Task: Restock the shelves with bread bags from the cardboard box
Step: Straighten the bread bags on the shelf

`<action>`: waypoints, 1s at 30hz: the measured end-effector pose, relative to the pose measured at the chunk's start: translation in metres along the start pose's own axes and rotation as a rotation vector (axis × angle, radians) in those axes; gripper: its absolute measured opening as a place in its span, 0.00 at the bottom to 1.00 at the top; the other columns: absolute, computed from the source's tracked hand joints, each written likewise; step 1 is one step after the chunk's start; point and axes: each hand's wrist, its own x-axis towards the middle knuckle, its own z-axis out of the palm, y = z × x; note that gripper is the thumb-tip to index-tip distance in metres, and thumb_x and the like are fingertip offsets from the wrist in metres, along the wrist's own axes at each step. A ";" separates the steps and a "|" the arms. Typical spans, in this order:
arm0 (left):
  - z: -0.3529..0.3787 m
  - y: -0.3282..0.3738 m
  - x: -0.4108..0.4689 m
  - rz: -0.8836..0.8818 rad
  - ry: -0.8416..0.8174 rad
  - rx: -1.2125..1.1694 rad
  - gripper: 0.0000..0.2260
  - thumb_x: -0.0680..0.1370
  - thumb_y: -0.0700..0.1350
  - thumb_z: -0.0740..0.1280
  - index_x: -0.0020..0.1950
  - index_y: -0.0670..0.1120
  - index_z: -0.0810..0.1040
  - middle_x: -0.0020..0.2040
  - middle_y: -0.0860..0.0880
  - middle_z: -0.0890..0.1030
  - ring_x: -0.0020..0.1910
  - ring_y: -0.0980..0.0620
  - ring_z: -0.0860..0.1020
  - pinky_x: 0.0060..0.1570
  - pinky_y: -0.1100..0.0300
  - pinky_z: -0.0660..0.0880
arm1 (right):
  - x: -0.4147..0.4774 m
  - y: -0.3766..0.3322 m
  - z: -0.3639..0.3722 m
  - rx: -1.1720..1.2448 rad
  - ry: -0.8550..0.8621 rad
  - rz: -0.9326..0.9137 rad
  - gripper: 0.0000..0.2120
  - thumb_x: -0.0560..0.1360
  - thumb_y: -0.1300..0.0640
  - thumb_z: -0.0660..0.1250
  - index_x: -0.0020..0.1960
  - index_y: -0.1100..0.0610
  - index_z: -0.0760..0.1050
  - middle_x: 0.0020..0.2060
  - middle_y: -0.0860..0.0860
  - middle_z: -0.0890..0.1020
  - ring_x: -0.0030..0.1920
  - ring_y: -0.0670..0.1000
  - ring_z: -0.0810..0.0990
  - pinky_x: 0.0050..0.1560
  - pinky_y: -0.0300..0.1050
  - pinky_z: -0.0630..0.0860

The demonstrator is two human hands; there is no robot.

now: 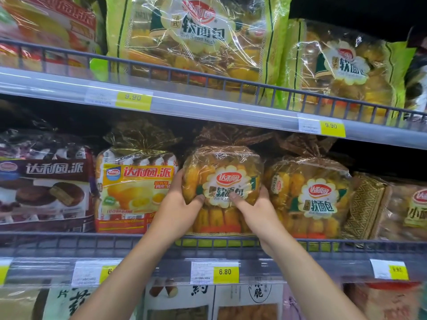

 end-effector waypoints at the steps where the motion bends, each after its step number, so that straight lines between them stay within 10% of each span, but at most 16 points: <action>1: 0.000 0.000 0.000 -0.003 -0.001 -0.005 0.33 0.81 0.48 0.69 0.81 0.60 0.55 0.59 0.57 0.80 0.59 0.50 0.79 0.61 0.47 0.79 | -0.001 0.000 0.001 -0.006 -0.001 -0.014 0.39 0.76 0.44 0.72 0.79 0.50 0.55 0.66 0.45 0.76 0.65 0.52 0.75 0.65 0.51 0.74; 11: 0.002 -0.001 -0.002 0.009 -0.005 -0.019 0.35 0.81 0.48 0.67 0.81 0.62 0.50 0.56 0.60 0.79 0.53 0.58 0.79 0.59 0.47 0.80 | -0.018 0.003 0.003 -0.129 0.082 -0.253 0.52 0.75 0.43 0.73 0.81 0.41 0.36 0.81 0.43 0.51 0.79 0.47 0.56 0.75 0.44 0.55; 19: 0.001 0.002 -0.003 0.015 -0.131 0.039 0.47 0.73 0.37 0.74 0.80 0.61 0.47 0.61 0.55 0.78 0.53 0.59 0.80 0.41 0.70 0.78 | -0.012 0.006 -0.005 -0.357 0.005 -0.280 0.68 0.62 0.45 0.83 0.79 0.38 0.32 0.81 0.46 0.53 0.74 0.49 0.67 0.69 0.43 0.66; 30: 0.009 -0.012 0.011 0.036 -0.134 0.140 0.50 0.76 0.37 0.71 0.80 0.65 0.37 0.74 0.50 0.69 0.52 0.61 0.75 0.35 0.78 0.71 | 0.003 0.015 -0.002 -0.378 0.011 -0.300 0.66 0.65 0.49 0.82 0.80 0.41 0.32 0.81 0.47 0.51 0.76 0.50 0.64 0.69 0.40 0.64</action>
